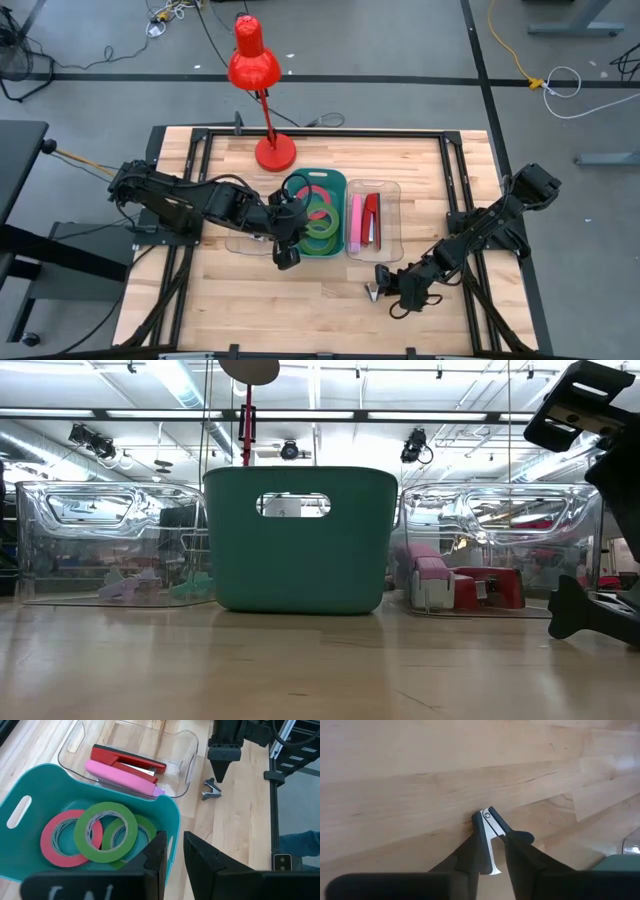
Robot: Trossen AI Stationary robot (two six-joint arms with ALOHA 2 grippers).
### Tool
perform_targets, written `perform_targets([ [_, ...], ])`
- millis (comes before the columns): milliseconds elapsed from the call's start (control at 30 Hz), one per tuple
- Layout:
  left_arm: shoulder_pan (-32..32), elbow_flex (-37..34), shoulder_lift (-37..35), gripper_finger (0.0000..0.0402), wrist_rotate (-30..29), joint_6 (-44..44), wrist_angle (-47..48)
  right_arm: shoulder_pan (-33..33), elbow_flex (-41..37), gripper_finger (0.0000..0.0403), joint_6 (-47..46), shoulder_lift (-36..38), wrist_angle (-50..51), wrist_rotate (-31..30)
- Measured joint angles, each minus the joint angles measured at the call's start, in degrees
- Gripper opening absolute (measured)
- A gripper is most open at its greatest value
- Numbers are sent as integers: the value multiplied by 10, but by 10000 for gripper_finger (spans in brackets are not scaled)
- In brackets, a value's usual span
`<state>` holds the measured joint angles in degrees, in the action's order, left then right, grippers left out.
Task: Pick and place Stapler, Stapler remover, tape
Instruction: Put the black stapler remover into the left transparent bin
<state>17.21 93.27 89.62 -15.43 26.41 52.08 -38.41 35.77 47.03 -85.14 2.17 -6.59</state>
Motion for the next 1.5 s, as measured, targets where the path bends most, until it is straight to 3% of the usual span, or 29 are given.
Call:
perform_targets([
  [300, 0, 0, 0, 67, 0, 0, 0, 0, 0, 6, 0, 0, 0, 0],
  [633, 0, 0, 0, 67, 0, 0, 0, 0, 0, 2, -35, 0, 3, -1],
  [833, 0, 0, 0, 67, 0, 0, 0, -9, 13, 1, -32, 0, -6, -54],
  [1033, 0, 0, 0, 67, 0, 0, 0, -11, 39, 1, -46, 0, -5, -44],
  [1200, 0, 0, 0, 67, 0, 0, 0, -16, 40, 23, -44, 0, 29, -38],
  [1333, 0, 0, 0, 67, 0, 0, 0, -17, 40, 64, -58, 0, 86, 3],
  [1500, 0, 0, 0, 67, -5, 0, 0, -17, 40, 120, -61, 0, 90, -3],
])
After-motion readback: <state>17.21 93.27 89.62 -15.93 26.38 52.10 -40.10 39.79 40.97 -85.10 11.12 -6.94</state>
